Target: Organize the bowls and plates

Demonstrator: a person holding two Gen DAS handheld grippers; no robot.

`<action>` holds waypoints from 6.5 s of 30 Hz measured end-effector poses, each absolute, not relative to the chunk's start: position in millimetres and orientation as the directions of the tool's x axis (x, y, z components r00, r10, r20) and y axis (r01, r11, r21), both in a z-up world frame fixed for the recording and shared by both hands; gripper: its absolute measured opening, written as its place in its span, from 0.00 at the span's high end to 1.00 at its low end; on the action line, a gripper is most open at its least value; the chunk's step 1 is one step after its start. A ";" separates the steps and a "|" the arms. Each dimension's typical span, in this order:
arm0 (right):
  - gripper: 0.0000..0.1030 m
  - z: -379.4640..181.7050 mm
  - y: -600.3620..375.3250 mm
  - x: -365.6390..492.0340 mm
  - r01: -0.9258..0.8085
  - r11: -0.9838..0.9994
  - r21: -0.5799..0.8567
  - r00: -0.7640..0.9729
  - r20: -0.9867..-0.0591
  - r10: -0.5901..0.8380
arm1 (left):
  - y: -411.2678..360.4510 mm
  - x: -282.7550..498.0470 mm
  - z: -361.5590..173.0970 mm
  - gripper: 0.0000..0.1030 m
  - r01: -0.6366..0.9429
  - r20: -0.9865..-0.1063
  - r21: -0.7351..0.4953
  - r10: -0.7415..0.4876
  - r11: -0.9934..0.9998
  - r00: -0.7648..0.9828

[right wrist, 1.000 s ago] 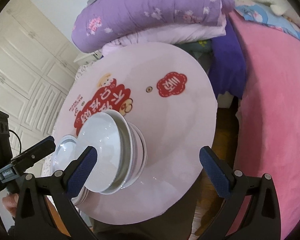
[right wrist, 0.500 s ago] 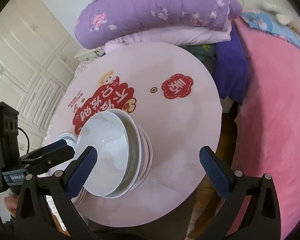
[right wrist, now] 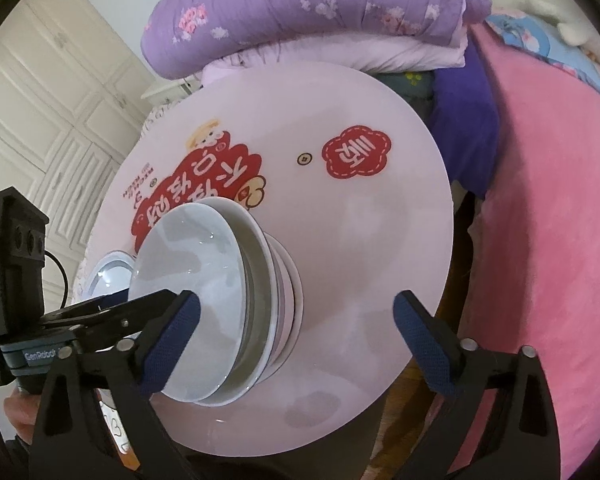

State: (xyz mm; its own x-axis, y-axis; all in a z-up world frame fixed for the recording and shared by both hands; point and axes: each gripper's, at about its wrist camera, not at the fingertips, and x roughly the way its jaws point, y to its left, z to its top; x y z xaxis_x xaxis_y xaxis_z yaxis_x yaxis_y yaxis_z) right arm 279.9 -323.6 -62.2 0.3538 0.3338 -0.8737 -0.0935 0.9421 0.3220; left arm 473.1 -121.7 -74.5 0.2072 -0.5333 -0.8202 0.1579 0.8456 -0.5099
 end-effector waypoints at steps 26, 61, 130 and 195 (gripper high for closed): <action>0.64 -86.3 -313.2 288.6 -0.046 0.907 0.418 0.234 -0.878 0.417 | -134.1 485.5 -92.0 0.75 0.065 -0.823 -0.550 -0.554 0.832 0.124; 0.60 -73.6 -293.6 281.7 -0.089 0.906 0.414 0.249 -0.871 0.423 | -124.5 473.0 -69.5 0.72 0.080 -0.840 -0.523 -0.529 0.848 0.121; 0.49 -60.1 -119.7 245.3 -0.362 0.829 0.427 0.114 -0.862 0.494 | 60.0 374.5 0.2 0.49 -0.064 -0.891 -0.400 -0.372 0.914 0.260; 0.00 75.9 -208.9 -50.6 -0.226 0.971 0.076 0.905 -0.353 0.238 | -14.2 -100.7 93.3 0.01 -0.092 -0.299 -0.049 0.073 0.995 0.952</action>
